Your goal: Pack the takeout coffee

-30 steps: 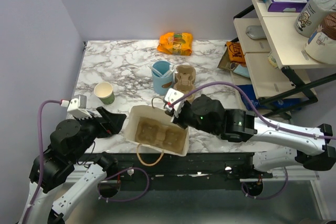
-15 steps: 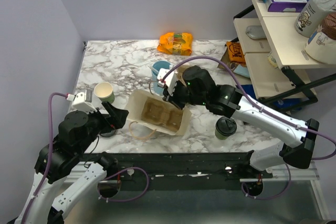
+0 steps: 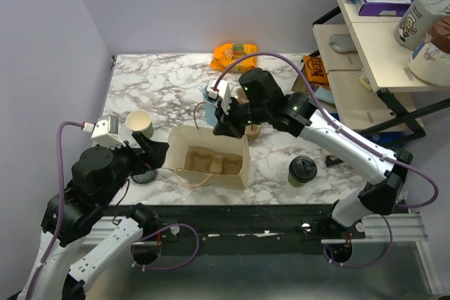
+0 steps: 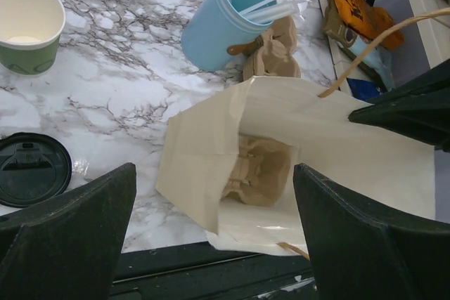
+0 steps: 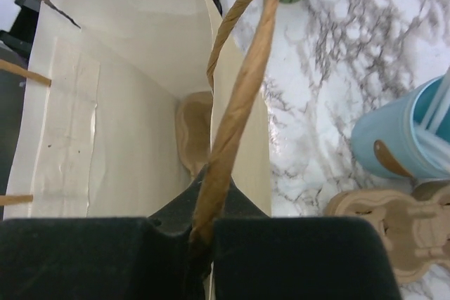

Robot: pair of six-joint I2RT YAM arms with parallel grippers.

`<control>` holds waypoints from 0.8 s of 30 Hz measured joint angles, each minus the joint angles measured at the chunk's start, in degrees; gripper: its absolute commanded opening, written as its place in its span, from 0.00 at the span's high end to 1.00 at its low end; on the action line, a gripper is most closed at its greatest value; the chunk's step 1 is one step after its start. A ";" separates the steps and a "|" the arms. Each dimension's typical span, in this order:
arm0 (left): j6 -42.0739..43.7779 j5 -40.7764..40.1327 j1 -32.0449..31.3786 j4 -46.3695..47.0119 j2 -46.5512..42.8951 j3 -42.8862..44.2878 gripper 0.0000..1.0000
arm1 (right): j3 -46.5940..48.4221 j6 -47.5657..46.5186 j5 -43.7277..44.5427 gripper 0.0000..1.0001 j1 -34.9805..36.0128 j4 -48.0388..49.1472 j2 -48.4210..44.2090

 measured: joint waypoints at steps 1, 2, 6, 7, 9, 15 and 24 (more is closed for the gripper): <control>0.00 -0.02 0.00 0.00 0.15 0.00 0.01 | 0.09 0.31 -0.33 0.83 -0.42 -0.57 0.94; 0.00 -0.09 0.00 0.00 0.33 0.00 0.01 | 0.22 0.70 -0.52 0.76 -0.85 -1.03 1.84; -0.02 -0.11 0.00 0.33 1.03 -0.02 0.01 | 1.40 2.19 -0.17 0.43 -2.32 -2.16 5.03; -0.02 -0.15 0.00 0.44 1.16 -0.04 0.01 | 1.79 2.34 0.44 0.33 -2.40 -2.29 5.46; -0.02 -0.33 0.00 0.63 1.38 -0.07 0.01 | 2.84 2.82 2.45 0.26 -2.69 -2.67 5.66; 0.00 -0.85 0.00 1.57 1.62 -0.81 0.01 | 3.17 3.65 9.94 0.00 -2.69 -0.87 1.77; 0.02 -0.94 0.00 3.58 1.73 -1.95 0.01 | -14.23 10.78 25.16 0.00 -2.69 12.61 -21.70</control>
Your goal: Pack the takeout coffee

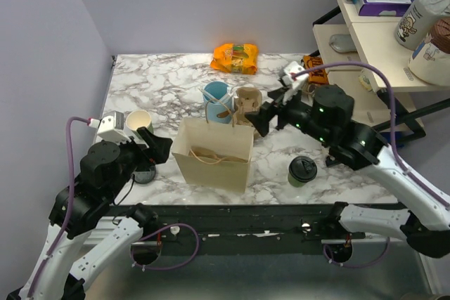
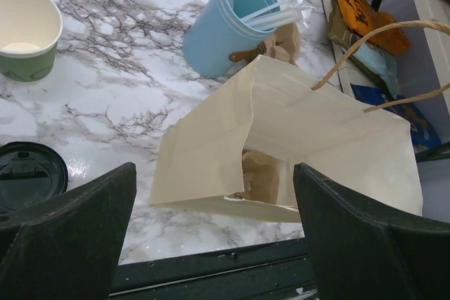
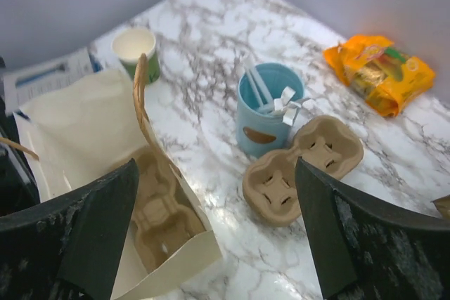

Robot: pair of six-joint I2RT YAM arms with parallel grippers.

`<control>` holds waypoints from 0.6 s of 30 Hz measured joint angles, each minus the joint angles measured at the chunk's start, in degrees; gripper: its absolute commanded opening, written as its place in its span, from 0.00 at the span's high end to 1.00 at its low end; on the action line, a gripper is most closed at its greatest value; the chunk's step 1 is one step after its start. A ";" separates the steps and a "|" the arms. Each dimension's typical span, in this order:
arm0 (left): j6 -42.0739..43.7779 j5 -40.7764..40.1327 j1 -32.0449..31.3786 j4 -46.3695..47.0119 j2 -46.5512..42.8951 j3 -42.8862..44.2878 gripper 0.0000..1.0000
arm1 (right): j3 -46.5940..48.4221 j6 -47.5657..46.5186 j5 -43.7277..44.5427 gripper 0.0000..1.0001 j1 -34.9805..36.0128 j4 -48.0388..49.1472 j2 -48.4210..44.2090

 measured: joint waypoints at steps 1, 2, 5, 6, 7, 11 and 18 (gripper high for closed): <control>0.02 -0.02 0.00 0.22 0.00 -0.26 0.01 | -2.80 1.51 1.25 0.00 -0.04 1.57 -3.30; 0.02 -0.02 0.00 0.46 0.00 -0.66 0.01 | -5.64 3.19 2.10 0.00 -0.04 2.78 -6.45; 0.09 0.00 0.00 0.96 0.07 -1.46 0.01 | -13.00 7.37 3.26 0.00 -0.04 4.59 -14.99; 0.13 0.02 0.00 1.20 0.11 -1.62 0.01 | -15.93 8.70 3.45 0.00 -0.04 4.98 -17.97; 0.17 0.04 0.00 1.46 0.17 -1.73 0.01 | -18.12 10.80 4.26 0.00 -0.04 4.87 -20.13; 0.61 0.11 0.00 2.51 0.26 -1.95 0.01 | -23.96 19.76 8.37 0.00 -0.04 1.22 -26.27; 0.98 0.74 0.00 4.15 0.28 -4.31 0.01 | -20.50 39.60 16.41 0.07 -0.04 -22.75 -18.91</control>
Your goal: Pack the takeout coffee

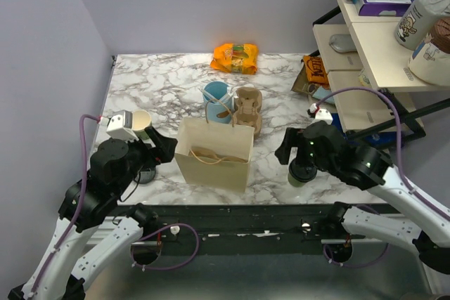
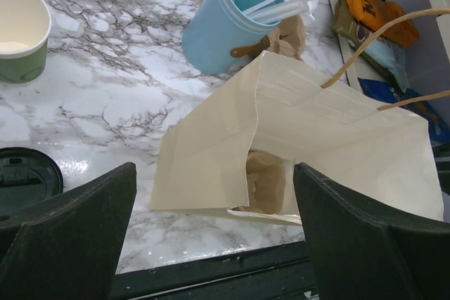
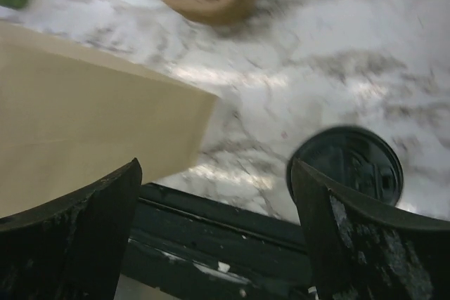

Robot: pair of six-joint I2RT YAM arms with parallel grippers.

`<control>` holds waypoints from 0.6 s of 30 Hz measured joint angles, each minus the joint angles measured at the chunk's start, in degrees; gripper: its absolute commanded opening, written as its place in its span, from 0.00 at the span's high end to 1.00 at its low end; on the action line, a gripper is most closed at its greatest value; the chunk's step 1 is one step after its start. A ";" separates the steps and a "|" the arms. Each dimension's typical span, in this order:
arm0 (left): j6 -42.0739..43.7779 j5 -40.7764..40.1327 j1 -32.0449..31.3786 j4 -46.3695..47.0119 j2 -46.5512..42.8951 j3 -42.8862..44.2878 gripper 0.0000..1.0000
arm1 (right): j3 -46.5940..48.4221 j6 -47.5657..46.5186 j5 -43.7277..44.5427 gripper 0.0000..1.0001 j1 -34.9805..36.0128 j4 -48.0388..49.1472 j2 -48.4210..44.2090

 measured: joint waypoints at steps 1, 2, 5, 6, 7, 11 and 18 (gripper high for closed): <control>0.00 0.15 0.00 -0.02 0.02 -0.42 0.01 | -0.09 2.54 1.31 0.07 0.00 -3.02 1.55; 0.00 0.35 0.00 -0.04 0.09 -0.85 0.01 | -0.31 4.87 2.75 0.10 0.00 -6.03 2.86; 0.00 0.57 0.00 -0.11 0.31 -1.27 0.01 | -1.25 11.04 5.90 0.16 0.00 -13.44 3.89; -0.02 0.59 0.00 -0.07 0.33 -1.27 0.01 | -1.44 12.81 6.84 0.16 0.00 -15.39 3.45; -0.02 0.59 0.00 -0.09 0.31 -1.27 0.01 | -1.68 14.45 7.80 0.17 0.00 -16.98 2.56; -0.04 0.68 0.00 -0.02 0.31 -1.44 0.01 | -3.72 18.64 11.32 0.22 0.00 -21.27 -2.49; -0.04 1.53 0.00 0.17 1.75 -1.81 0.01 | -5.55 19.87 14.10 0.29 -1.44 -23.91 -4.00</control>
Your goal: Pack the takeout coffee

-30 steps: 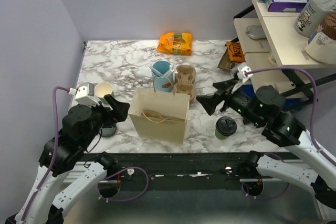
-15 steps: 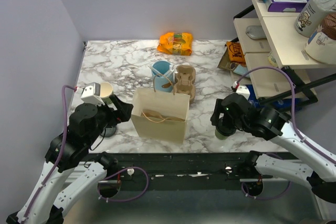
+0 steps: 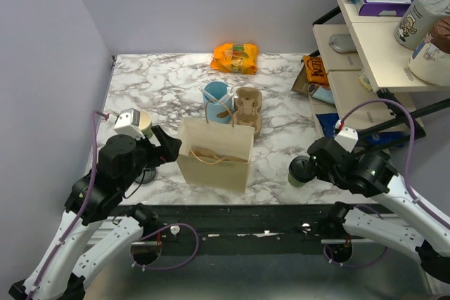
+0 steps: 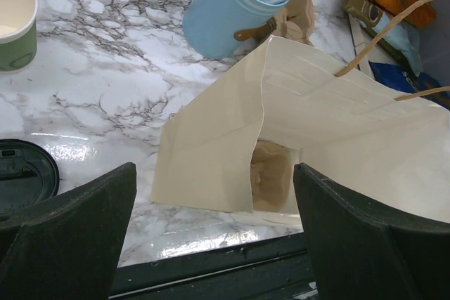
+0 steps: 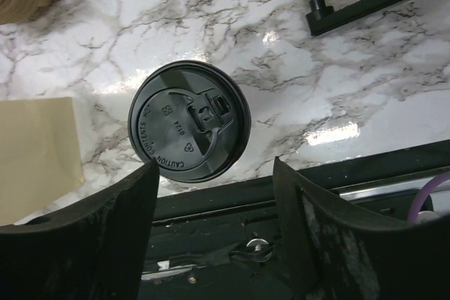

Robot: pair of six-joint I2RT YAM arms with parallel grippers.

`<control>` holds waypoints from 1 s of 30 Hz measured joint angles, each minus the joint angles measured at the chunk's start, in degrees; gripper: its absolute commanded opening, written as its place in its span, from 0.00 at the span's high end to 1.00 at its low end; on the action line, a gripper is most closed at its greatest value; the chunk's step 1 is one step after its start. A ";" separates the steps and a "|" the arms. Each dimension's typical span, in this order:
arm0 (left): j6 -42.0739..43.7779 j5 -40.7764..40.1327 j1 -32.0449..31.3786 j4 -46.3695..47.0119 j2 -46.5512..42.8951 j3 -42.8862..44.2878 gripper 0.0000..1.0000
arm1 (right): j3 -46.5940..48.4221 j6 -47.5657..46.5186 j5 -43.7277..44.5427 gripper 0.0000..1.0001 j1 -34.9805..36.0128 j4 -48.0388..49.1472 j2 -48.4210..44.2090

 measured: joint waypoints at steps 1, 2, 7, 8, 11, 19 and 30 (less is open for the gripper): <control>0.00 0.22 0.00 0.20 0.44 0.00 0.01 | 0.00 -0.52 0.15 0.29 -0.52 0.07 1.07; 0.00 0.37 0.00 0.35 0.72 0.00 0.01 | -0.02 -1.03 0.17 0.31 -0.92 0.22 2.14; -0.07 1.05 0.00 1.84 1.84 -0.02 0.01 | -2.23 -5.79 -1.16 0.32 -4.76 4.46 4.96; -0.07 1.40 0.00 2.40 1.97 -0.02 0.01 | -2.91 -6.80 -1.88 0.35 -5.97 5.46 5.01; -0.07 1.90 0.00 3.54 2.21 -0.02 0.01 | -3.98 -9.53 -3.56 0.37 -9.29 7.61 5.01; -0.02 2.49 0.00 5.03 3.63 -0.02 0.01 | -7.48 -15.89 -9.84 0.44 -14.80 13.92 4.42; 0.00 2.49 0.00 5.35 4.76 -0.02 0.01 | -7.96 -19.30 -12.22 0.53 -17.59 16.00 4.50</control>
